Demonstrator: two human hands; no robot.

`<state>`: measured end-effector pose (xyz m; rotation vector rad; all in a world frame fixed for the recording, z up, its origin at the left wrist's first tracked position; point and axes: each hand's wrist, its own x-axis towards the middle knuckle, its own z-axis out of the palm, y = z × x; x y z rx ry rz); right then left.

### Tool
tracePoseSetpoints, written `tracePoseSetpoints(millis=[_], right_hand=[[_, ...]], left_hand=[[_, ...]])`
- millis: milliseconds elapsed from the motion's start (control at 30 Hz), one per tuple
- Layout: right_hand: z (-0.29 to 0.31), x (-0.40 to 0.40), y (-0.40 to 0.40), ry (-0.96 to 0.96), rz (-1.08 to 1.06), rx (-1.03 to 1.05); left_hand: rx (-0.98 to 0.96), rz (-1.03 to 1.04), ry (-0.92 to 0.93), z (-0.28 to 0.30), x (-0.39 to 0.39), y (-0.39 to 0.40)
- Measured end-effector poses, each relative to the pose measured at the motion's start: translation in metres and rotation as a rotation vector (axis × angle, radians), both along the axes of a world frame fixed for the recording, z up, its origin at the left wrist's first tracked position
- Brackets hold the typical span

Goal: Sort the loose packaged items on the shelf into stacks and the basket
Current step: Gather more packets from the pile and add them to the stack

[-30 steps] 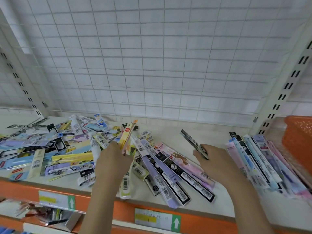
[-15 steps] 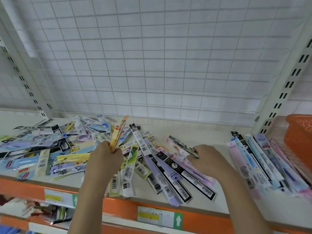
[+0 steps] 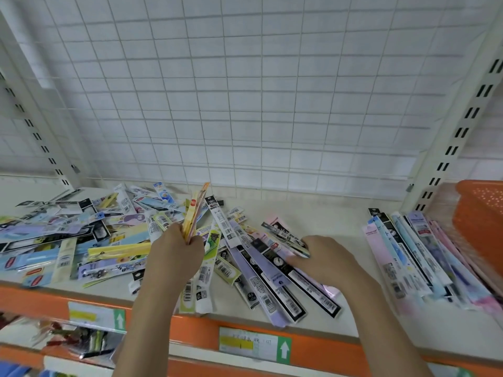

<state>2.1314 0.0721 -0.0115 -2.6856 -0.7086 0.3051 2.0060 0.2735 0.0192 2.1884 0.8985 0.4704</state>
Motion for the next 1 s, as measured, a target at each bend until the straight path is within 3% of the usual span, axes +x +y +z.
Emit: tracePoseSetpoints(millis=[500, 633, 833, 1000], right_hand=[[0.019, -0.009, 0.001, -0.208, 0.001, 0.084], [0.019, -0.017, 0.006, -0.117, -0.009, 0.151], [0.014, -0.028, 0.013, 0.023, 0.124, 0.008], [0.014, -0.028, 0.018, 0.028, 0.145, -0.016]], left_hand=[[0.018, 0.01, 0.002, -0.007, 0.001, 0.002], [0.017, -0.003, -0.009, -0.008, 0.001, 0.003], [0.025, 0.01, -0.024, -0.008, 0.001, 0.003], [0.047, 0.025, 0.01, -0.004, 0.001, 0.002]])
